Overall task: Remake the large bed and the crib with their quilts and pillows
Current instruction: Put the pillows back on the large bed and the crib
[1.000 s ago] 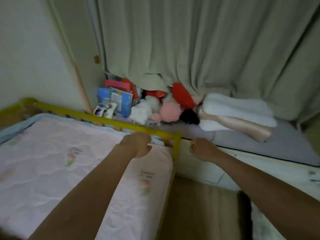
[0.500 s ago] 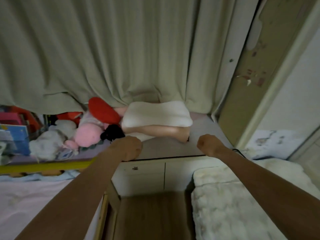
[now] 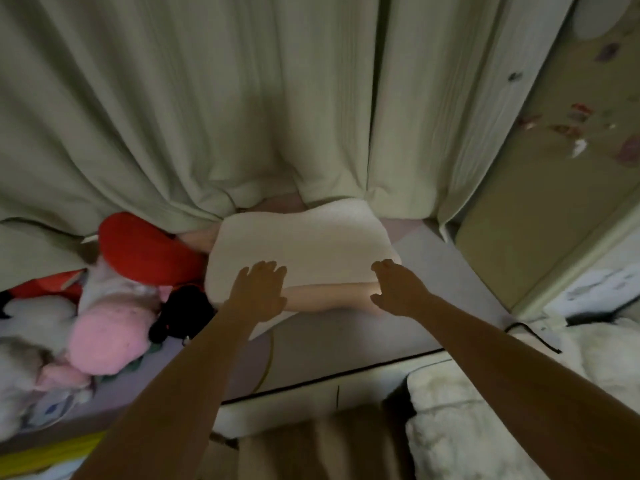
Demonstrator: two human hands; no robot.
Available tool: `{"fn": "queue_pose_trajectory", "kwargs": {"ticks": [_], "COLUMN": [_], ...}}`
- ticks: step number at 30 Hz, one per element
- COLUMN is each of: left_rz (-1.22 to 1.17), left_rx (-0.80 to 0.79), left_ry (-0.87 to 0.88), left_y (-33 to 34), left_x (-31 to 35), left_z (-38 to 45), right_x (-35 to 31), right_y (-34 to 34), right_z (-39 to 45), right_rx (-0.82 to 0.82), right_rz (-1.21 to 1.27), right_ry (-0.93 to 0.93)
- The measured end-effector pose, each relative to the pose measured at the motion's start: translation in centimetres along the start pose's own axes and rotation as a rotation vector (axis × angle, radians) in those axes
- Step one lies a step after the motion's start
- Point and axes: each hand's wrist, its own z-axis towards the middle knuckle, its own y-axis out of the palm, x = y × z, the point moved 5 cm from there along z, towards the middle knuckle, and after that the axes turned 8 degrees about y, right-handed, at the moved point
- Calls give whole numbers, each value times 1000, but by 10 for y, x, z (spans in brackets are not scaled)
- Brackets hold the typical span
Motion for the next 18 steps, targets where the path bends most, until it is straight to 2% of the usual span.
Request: {"fn": "queue_pose_trajectory", "kwargs": {"ticks": [2, 5, 11, 15, 18], "left_rz": [-35, -37, -5, 54, 70], "left_rx": [-22, -70, -124, -95, -2], "left_ry": [-29, -52, -149, -193, -175], "left_y": [9, 29, 81, 101, 104], "left_x": [-16, -26, -48, -57, -69], "left_z": [30, 64, 127, 160, 183], "right_x": [-14, -29, -45, -51, -51], "right_y": [16, 40, 83, 108, 112], "right_z": [36, 77, 161, 196, 215], "right_rx": [-33, -51, -39, -75, 28], "right_rz": [-27, -208, -403, -448, -389], "right_ry": [-43, -122, -154, -147, -209]}}
